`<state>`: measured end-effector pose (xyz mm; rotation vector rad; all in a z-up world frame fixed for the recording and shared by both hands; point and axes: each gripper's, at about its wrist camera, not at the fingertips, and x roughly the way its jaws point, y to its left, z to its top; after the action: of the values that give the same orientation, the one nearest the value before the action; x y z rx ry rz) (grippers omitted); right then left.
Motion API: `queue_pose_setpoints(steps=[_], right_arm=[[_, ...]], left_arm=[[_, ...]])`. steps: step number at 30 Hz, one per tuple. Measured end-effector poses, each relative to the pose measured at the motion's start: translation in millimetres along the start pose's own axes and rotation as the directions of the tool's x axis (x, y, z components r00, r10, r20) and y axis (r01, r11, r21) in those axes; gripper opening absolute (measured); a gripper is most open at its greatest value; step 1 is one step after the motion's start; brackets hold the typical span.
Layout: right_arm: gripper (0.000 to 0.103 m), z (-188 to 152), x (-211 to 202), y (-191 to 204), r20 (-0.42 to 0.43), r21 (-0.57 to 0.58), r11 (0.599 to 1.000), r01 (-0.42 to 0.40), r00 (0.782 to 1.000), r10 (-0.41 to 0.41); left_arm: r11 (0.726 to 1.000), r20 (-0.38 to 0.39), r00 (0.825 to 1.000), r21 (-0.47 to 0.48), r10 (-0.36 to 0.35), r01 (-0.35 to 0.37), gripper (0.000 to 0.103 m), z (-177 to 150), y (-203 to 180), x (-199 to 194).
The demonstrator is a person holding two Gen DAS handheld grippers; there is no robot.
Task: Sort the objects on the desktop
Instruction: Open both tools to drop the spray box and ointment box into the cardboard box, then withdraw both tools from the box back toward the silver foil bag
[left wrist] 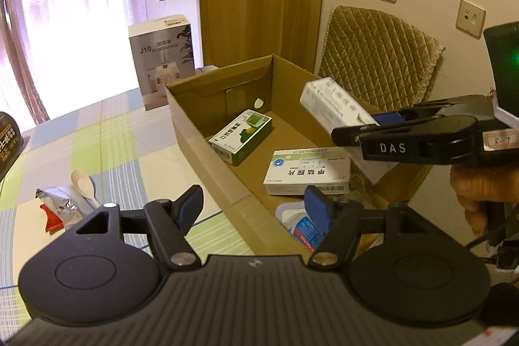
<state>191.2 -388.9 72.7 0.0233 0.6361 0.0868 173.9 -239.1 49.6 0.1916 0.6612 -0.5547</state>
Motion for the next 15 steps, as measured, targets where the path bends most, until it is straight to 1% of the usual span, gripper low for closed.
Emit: queue_pose_setpoints(steps=[2,4,8,15], right_arm=[[0.046,0.0,1.0,0.3,0.002,-0.003,1.000,0.016,1.000,-0.016],[0.051,-0.6,-2.5,-1.9,0.015,0.015,1.000,0.016,1.000,-0.016],[0.054,-4.0,-14.9,-4.6,0.034,0.044,0.999,0.025,0.999,-0.026],[0.060,-19.5,-44.4,6.7,0.044,0.079,0.997,-0.003,0.999,-0.001]], left_arm=[[1.000,0.000,1.000,-0.010,0.004,-0.004,0.066,-3.0,2.9,-2.1],[1.000,0.002,1.000,-0.020,0.010,-0.010,0.067,-7.0,6.9,-5.0],[0.999,-0.007,1.000,-0.042,0.028,-0.028,0.068,-18.7,16.0,-11.2],[0.993,-0.035,0.998,-0.103,0.053,-0.056,0.070,-45.3,31.2,-30.6]])
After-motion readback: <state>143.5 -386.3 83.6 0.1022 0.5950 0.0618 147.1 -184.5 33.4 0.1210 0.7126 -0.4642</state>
